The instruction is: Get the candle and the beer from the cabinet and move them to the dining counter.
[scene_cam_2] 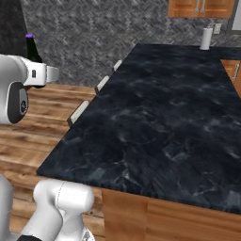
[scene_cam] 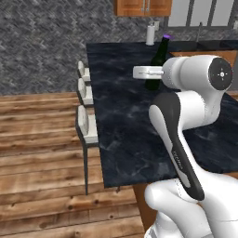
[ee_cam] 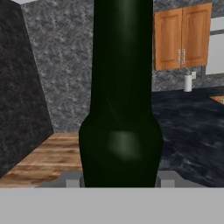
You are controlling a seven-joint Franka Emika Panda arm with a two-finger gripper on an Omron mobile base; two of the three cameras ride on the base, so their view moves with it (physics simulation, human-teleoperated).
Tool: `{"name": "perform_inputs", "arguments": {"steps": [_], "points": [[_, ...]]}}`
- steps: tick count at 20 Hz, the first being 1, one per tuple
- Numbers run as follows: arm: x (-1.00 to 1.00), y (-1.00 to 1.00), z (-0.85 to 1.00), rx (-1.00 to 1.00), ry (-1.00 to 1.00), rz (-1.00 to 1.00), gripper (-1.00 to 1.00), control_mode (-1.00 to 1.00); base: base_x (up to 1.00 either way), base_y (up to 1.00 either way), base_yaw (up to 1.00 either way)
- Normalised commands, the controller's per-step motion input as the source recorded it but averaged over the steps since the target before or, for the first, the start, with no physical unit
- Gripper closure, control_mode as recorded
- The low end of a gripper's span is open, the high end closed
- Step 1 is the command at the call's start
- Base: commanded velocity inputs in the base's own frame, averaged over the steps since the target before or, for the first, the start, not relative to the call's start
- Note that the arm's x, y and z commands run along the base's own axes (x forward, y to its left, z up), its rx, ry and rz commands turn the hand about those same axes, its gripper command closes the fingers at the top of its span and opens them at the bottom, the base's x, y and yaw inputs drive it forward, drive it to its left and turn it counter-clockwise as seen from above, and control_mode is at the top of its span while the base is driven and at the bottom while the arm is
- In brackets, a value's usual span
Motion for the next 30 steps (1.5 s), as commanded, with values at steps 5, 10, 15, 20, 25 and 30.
{"name": "perform_inputs", "arguments": {"steps": [5, 10, 15, 20, 25, 30], "points": [[0.00, 0.00, 0.00, 0.00, 0.00, 0.00, 1.00, 1.00, 0.53, 0.12, 0.01], [0.00, 0.00, 0.00, 0.00, 0.00, 0.00, 1.00, 1.00, 0.41, 0.11, 0.01], [0.00, 0.00, 0.00, 0.00, 0.00, 0.00, 1.00, 1.00, 0.36, 0.10, 0.00], [0.00, 0.00, 0.00, 0.00, 0.00, 0.00, 1.00, 1.00, 0.08, 0.02, 0.01], [0.00, 0.00, 0.00, 0.00, 0.00, 0.00, 1.00, 1.00, 0.00, 0.00, 0.00], [0.00, 0.00, 0.00, 0.00, 0.00, 0.00, 1.00, 1.00, 0.00, 0.00, 0.00]]}}
